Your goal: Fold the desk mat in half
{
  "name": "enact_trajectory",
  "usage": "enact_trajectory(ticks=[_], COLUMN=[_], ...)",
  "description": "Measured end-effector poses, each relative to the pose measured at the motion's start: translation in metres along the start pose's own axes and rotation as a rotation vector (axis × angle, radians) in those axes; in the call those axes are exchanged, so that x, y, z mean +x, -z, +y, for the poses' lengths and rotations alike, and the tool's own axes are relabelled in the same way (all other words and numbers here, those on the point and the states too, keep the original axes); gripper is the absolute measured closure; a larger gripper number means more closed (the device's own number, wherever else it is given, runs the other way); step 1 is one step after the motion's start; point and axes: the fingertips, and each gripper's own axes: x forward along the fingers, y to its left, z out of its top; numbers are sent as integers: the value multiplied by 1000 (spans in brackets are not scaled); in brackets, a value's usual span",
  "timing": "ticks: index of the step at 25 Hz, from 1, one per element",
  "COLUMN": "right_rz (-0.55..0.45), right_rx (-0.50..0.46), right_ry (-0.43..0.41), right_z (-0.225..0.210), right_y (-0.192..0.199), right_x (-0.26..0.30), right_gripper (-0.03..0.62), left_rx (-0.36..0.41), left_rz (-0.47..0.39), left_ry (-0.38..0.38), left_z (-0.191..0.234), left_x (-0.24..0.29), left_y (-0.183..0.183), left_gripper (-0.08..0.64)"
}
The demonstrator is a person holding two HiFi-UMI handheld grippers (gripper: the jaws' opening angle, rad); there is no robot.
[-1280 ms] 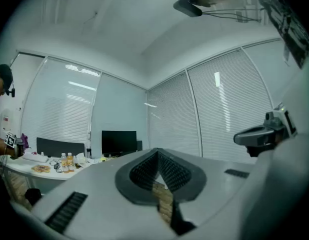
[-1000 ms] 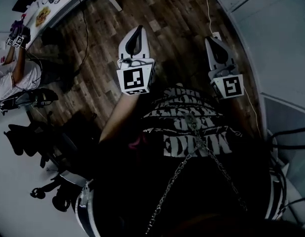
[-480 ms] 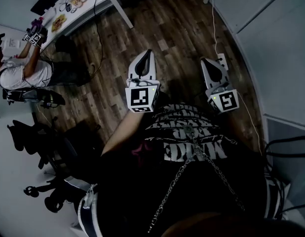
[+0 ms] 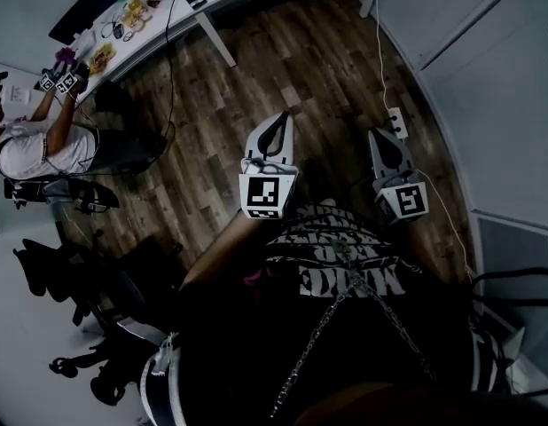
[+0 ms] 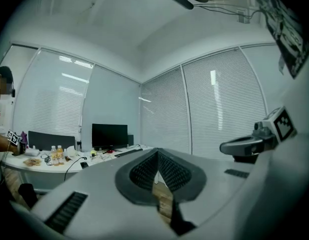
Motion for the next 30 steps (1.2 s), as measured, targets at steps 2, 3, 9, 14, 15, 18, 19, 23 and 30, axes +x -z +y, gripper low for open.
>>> enact_trajectory(ticks=[2,3,9,14,15,18,19,23,30], right_rz=[5,5,-24,-15,-6,24,37,95,64], right_rx=[9,6,-25,-26,-27,-25,-17,-36,-77], right_ry=[18,23,49,82,83,74,71,85,74], right_z=[2,4,23,37,40,54,59,60,49], right_y=[-1,-2,-19,-25,-24,-26,-26,-22,-42], right_x=[16,25,88,149,159,184,189,196,223], right_gripper=[592,592,592,592,592,592,592,592,592], left_rx=[-9,-10,-25,-48,-58,-131,-162,-241,-226], left_rz=[4,-5,-50,-112,-113,-102,-95,-94,-124], left_ry=[22,30,70,63,61,47,43,52,55], left_z=[13,21,82,148,161,196,205,216,219], left_x=[8,12,35,50,53,62,65,72,98], left_y=[1,0,-10,-17,-16,-7,-3,15,10], left_gripper=[560,560,560,560,559,560,560,560,559])
